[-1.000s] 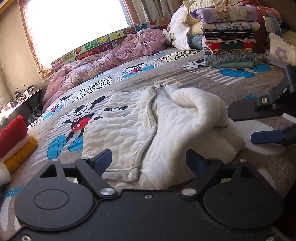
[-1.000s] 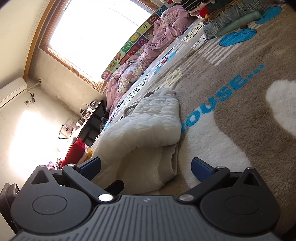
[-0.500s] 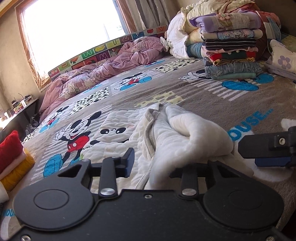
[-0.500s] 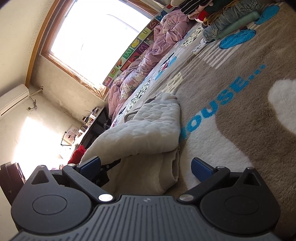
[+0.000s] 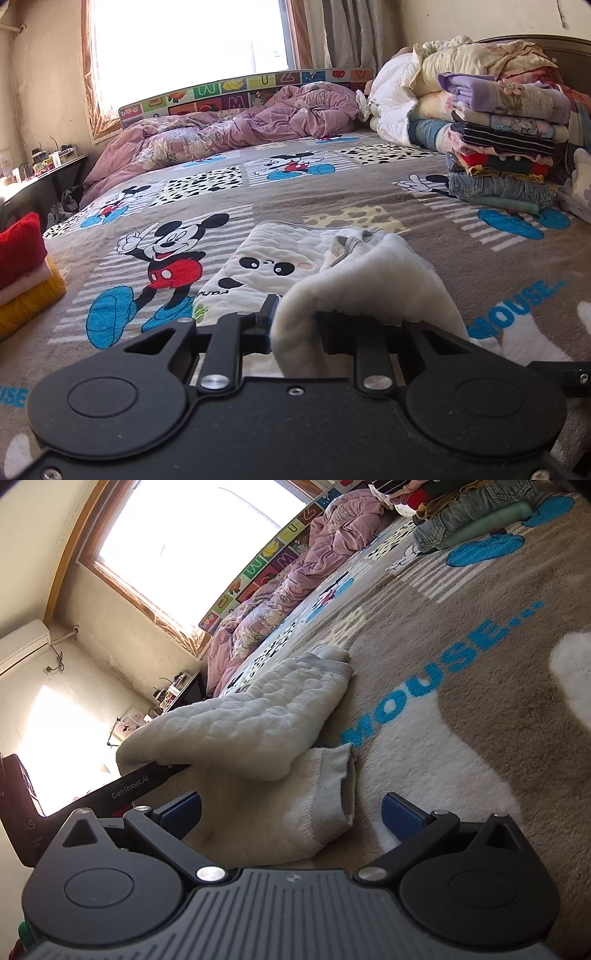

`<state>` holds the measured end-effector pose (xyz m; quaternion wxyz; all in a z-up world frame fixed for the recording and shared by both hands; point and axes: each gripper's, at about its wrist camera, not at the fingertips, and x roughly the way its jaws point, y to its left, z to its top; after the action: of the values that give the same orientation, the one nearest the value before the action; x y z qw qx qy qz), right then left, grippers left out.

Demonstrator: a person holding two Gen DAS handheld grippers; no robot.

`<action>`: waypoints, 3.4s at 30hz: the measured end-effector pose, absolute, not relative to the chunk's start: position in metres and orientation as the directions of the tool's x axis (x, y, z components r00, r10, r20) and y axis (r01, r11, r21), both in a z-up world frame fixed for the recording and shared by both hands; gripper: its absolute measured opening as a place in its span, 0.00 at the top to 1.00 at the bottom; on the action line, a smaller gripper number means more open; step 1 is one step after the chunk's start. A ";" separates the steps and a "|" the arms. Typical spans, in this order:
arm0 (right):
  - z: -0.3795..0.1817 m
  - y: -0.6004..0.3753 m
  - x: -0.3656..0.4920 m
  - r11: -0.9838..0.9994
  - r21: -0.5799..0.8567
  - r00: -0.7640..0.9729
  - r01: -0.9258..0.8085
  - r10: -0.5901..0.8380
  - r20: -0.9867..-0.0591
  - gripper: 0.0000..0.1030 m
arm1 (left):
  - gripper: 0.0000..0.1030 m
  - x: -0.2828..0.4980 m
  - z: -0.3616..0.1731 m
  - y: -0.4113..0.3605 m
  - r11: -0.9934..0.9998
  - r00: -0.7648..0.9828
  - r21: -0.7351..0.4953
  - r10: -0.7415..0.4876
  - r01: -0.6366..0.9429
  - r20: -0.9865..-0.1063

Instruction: Fold clothes

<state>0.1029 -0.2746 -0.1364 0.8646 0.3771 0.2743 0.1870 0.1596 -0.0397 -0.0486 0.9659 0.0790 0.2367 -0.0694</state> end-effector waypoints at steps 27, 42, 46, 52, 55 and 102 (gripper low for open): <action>-0.131 -0.243 0.096 0.799 0.585 0.799 -0.138 0.439 -0.411 0.00 | 0.85 0.192 -0.041 0.102 0.960 0.878 -0.273 -0.177 0.055 -0.445; -0.119 -0.224 0.111 0.814 0.570 0.778 -0.108 0.427 -0.461 0.00 | 0.85 0.186 -0.053 0.169 0.926 0.885 -0.367 -0.101 -0.082 -0.454; -0.119 -0.218 0.114 0.827 0.554 0.779 -0.097 0.409 -0.475 0.00 | 0.87 0.187 -0.060 0.188 0.912 0.879 -0.386 -0.069 -0.136 -0.472; -0.119 -0.217 0.115 0.832 0.549 0.778 -0.079 0.396 -0.488 0.01 | 0.88 0.185 -0.072 0.209 0.888 0.863 -0.413 -0.040 -0.200 -0.504; -0.119 -0.219 0.114 0.829 0.555 0.778 -0.069 0.393 -0.490 0.05 | 0.88 0.183 -0.075 0.214 0.883 0.858 -0.417 -0.033 -0.215 -0.513; -0.112 -0.237 0.125 0.799 0.599 0.807 -0.047 0.384 -0.449 0.88 | 0.79 0.152 -0.102 0.259 0.645 0.841 -0.704 -0.173 -0.296 -0.512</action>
<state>0.1254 -0.2373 -0.1123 0.9040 0.2935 0.2872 0.1193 0.1520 0.2588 -0.1017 0.8629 -0.4197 0.2794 0.0358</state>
